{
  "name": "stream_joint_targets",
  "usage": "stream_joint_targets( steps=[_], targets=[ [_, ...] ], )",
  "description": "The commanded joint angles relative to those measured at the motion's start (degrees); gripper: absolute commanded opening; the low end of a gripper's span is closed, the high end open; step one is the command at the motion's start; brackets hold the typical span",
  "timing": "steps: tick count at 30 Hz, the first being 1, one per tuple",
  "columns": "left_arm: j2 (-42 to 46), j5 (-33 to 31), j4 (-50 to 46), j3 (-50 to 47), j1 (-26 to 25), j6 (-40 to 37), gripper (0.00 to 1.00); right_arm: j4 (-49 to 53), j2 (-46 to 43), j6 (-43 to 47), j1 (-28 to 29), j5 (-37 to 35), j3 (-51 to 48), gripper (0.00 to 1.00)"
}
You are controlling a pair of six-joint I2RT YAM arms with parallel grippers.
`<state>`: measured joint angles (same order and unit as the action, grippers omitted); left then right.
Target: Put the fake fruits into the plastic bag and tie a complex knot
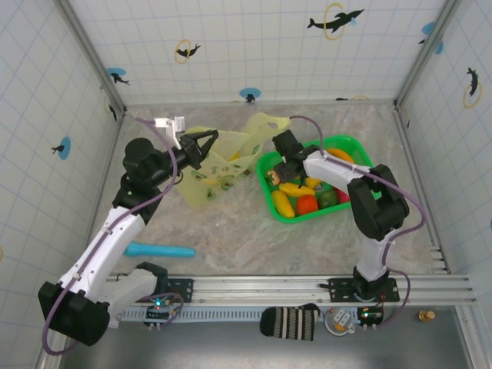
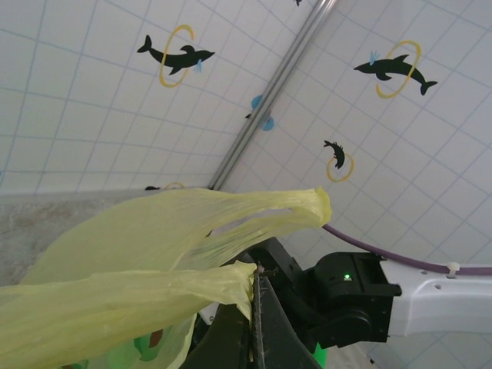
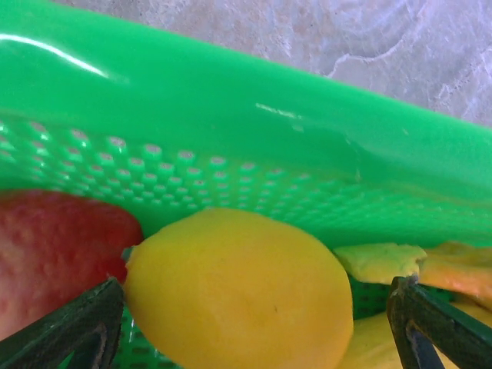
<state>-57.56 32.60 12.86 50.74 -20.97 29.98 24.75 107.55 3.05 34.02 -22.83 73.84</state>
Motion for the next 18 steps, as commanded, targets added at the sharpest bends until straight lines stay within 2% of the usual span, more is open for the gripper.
stream_joint_targets(
  steps=[1, 8, 11, 14, 18],
  targets=[
    [-0.2, 1.0, -0.4, 2.1, -0.4, -1.8, 0.00, 1.7, 2.8, 1.5, -1.0, 1.4, 2.5, 0.91],
    [0.2, 0.6, -1.0, 1.8, -0.4, -2.3, 0.00, 0.0, 3.6, -1.0, -4.0, 9.2, 0.5, 0.83],
    [0.2, 0.5, -1.0, 1.9, -0.4, -2.3, 0.00, -1.0, 3.0, -1.4, -4.6, 10.7, -0.6, 0.76],
    [0.1, 0.4, -1.0, 2.0, -0.5, -2.3, 0.00, -1.5, 1.3, -2.4, -5.5, 11.7, -1.1, 0.67],
    [0.2, -0.1, -1.1, 2.0, -0.4, -2.2, 0.00, -4.0, -3.7, -4.0, -6.3, 13.4, -3.5, 0.65]
  ],
)
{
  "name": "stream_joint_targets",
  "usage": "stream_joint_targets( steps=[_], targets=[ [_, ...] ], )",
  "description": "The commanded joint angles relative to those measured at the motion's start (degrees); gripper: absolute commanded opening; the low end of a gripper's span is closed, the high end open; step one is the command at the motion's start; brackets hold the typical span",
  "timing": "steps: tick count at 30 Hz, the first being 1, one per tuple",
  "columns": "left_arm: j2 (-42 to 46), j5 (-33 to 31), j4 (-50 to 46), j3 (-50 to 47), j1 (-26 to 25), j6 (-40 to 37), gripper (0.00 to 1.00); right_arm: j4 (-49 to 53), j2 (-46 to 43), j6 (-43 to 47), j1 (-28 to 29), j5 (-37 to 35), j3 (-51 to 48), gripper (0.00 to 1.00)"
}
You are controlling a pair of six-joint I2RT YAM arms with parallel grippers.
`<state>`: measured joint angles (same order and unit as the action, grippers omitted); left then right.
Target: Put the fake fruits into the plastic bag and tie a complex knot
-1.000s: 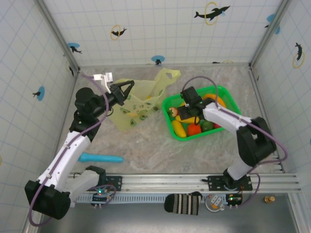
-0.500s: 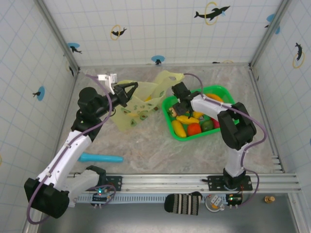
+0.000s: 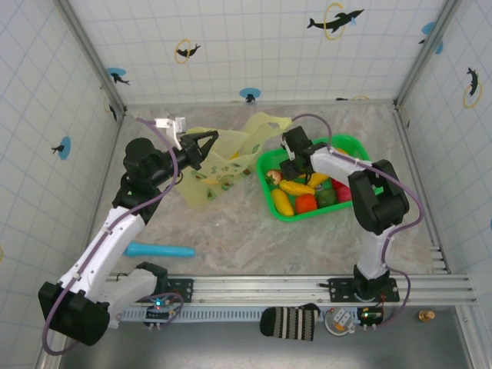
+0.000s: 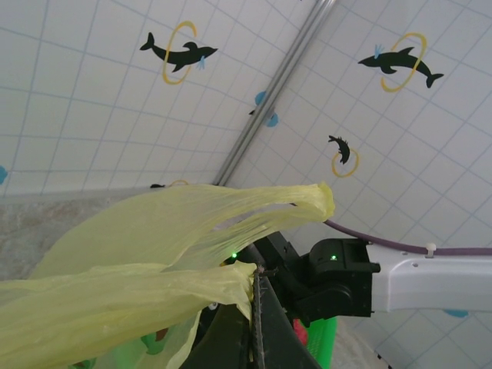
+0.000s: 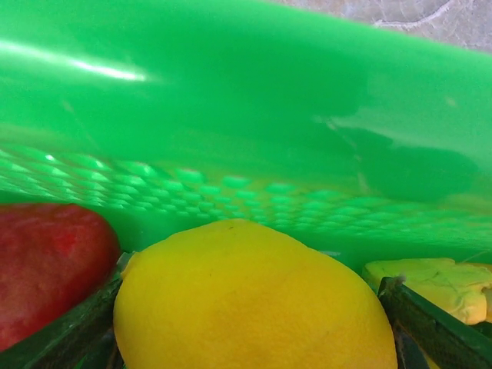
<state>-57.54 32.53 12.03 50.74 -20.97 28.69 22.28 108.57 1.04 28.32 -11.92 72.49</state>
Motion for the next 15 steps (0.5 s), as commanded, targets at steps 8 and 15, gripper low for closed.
stream_joint_targets(
  steps=[8, 15],
  targets=[
    [0.1, -0.6, -0.1, 2.4, -0.5, -0.7, 0.00, -8.7, -18.4, -8.6, -3.6, 7.8, -10.8, 0.65],
    [0.5, -0.4, -0.1, 2.2, -0.4, 0.0, 0.00, -17.0, -31.9, -16.5, -7.5, 18.0, -22.0, 0.65]
  ],
)
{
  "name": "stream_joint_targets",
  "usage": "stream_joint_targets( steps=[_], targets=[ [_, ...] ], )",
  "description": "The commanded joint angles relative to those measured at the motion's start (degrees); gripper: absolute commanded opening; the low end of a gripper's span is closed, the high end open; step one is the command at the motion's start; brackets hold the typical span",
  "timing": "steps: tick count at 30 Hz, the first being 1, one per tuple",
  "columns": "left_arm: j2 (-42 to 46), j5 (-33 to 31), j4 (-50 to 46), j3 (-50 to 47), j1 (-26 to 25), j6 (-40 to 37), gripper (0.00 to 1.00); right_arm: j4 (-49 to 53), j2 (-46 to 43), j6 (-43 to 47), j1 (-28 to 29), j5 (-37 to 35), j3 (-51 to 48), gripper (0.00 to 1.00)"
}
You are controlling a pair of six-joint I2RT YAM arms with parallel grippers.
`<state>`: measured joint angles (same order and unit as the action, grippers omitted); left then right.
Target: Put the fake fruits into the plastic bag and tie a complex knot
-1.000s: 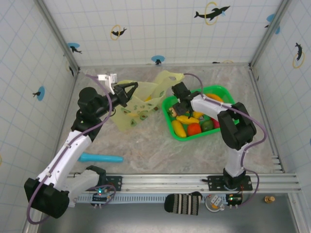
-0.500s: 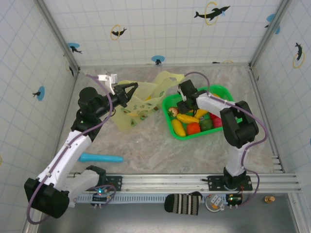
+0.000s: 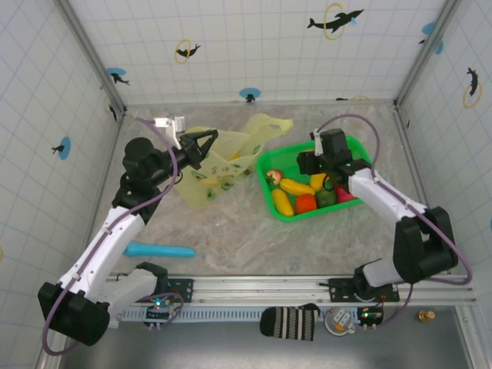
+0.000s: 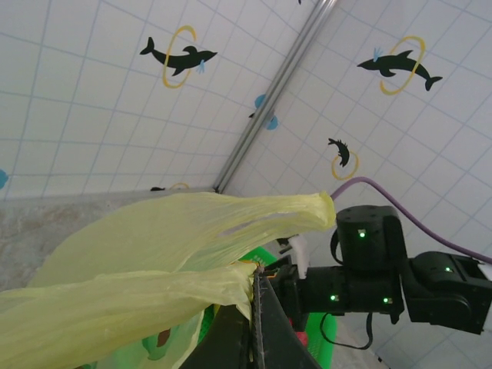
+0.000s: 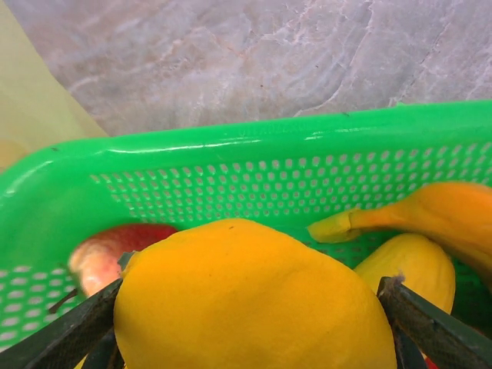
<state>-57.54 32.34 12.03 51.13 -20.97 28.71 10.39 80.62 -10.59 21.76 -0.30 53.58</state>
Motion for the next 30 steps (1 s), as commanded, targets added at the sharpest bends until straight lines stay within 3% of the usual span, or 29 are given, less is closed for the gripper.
stream_joint_targets(
  steps=[1, 11, 18, 22, 26, 30],
  targets=[
    [0.5, -0.2, 0.0, 1.7, -0.4, 0.0, 0.00, -5.4, -5.7, -5.5, -1.1, 7.7, -3.9, 0.65],
    [0.7, -0.4, 0.1, 1.5, -0.4, 0.3, 0.00, -10.3, -20.8, -11.3, -1.4, 16.2, -14.3, 0.65],
    [0.6, -0.7, 0.1, 1.5, -0.4, 0.4, 0.00, -19.1, -25.0, -13.4, 0.6, 24.4, -16.6, 0.65],
    [0.6, -0.9, -0.1, 1.5, -0.4, 0.5, 0.00, -21.5, -23.1, -12.3, 7.9, 24.2, -11.5, 0.64],
    [0.7, -1.1, -0.3, 1.7, -0.4, 0.3, 0.00, -20.3, -15.9, -9.5, 16.0, 19.2, -1.4, 0.64],
    [0.9, -1.1, -0.4, 1.9, -0.4, 0.3, 0.00, -22.7, -7.7, -10.1, 19.9, 16.9, 6.7, 0.64]
  ],
)
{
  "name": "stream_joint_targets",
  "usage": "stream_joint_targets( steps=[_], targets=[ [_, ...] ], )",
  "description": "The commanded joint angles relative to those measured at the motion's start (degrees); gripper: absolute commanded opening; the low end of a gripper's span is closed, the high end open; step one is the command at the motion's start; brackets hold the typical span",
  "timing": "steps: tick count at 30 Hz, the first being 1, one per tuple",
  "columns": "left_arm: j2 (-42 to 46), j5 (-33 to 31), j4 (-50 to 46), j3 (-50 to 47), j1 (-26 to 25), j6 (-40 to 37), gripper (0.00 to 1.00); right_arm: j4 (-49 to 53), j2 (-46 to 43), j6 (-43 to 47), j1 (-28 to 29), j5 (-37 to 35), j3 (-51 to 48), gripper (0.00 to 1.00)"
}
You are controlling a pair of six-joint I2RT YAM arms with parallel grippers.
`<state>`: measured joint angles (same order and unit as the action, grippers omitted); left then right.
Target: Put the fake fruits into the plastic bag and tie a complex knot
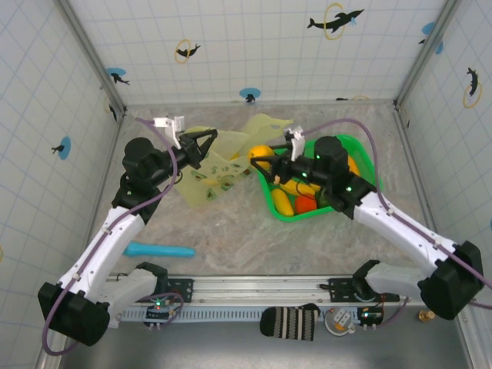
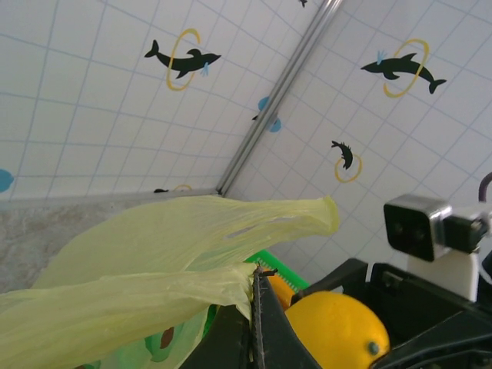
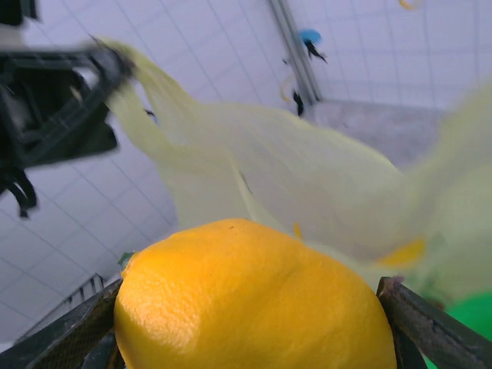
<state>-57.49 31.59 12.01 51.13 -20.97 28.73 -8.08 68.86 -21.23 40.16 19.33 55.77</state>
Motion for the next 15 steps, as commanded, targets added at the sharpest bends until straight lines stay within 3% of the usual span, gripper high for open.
stream_joint_targets(
  steps=[1, 8, 15],
  targets=[
    [1.0, -0.5, -0.5, 1.9, -0.4, 0.2, 0.00, -4.7, 6.5, 0.0, 2.0, -3.2, 6.5, 0.64],
    [1.9, -0.6, -1.1, 2.6, -0.4, -0.3, 0.00, -6.9, 19.6, -0.6, 4.8, -6.7, 15.0, 0.64],
    [2.1, 0.3, -1.3, 3.6, -0.4, -0.6, 0.00, -7.1, 26.5, -1.4, 3.9, -10.9, 17.9, 0.64]
  ],
)
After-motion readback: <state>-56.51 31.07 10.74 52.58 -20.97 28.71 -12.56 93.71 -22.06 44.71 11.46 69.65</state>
